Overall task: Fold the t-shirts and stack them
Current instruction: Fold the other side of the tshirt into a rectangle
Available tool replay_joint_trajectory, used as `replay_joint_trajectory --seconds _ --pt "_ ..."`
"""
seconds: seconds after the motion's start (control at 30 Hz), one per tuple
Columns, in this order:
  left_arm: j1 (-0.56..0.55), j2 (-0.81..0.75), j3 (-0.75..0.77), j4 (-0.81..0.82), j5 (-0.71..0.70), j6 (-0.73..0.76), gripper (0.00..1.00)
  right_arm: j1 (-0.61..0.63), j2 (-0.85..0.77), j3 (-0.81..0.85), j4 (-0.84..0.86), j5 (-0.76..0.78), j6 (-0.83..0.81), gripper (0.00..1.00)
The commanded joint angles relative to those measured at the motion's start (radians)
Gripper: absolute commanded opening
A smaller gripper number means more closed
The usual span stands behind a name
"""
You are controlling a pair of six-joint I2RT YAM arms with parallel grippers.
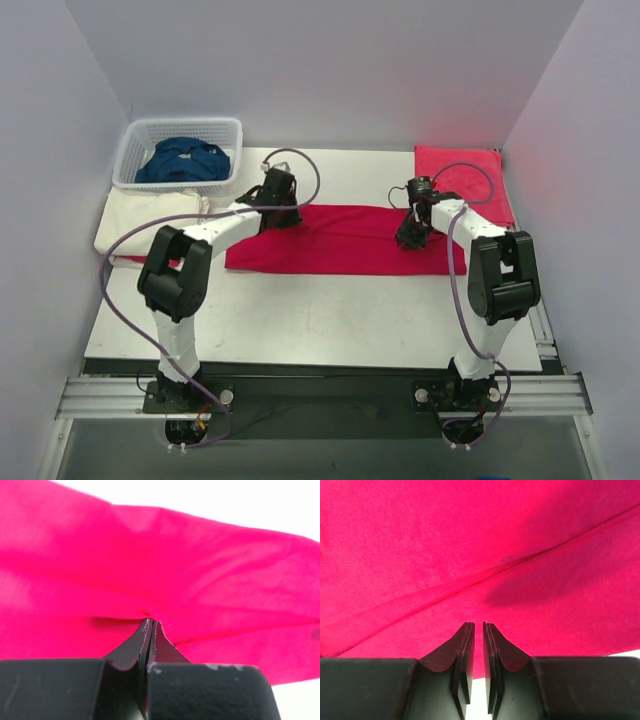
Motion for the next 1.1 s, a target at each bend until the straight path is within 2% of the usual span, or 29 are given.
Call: replay_joint_trajectory --seconds 0.0,0.13,0.3,0.33,0.4,0.43,0.7,0.87,1.07 --pt "-0.031 0.095 0.116 -0.039 -0.027 0.091 0.0 0.0 -0.003 0.038 -0.038 0.02 -0.001 0.15" --pt "-0.055 0.19 0.257 -0.098 -0.09 0.152 0.0 0.001 0.003 0.041 -0.038 0.02 -0.004 0.14" --pt "-0.059 0.296 0.352 -0.157 -0.179 0.189 0.0 0.001 0.005 0.046 -0.039 -0.009 -0.006 0.14" --pt "-0.061 0.298 0.352 -0.155 -0.199 0.194 0.07 0.0 0.006 0.046 -0.039 -0.011 -0.007 0.14" --pt "-0.059 0.282 0.328 -0.126 -0.245 0.203 0.14 0.0 0.006 0.047 -0.039 -0.011 -0.007 0.14" --pt "-0.059 0.275 0.317 -0.109 -0.264 0.205 0.22 0.0 0.006 0.049 -0.039 -0.013 -0.009 0.14" --pt "-0.053 0.075 0.148 0.015 -0.397 0.168 0.35 0.003 0.014 0.049 -0.039 -0.016 -0.007 0.14" --pt "-0.044 0.031 0.11 -0.028 -0.416 0.16 0.36 0.006 0.014 0.049 -0.038 -0.016 -0.007 0.14" --pt "-0.022 0.069 0.11 -0.095 -0.371 0.136 0.36 0.009 0.016 0.046 -0.038 -0.016 -0.006 0.13"
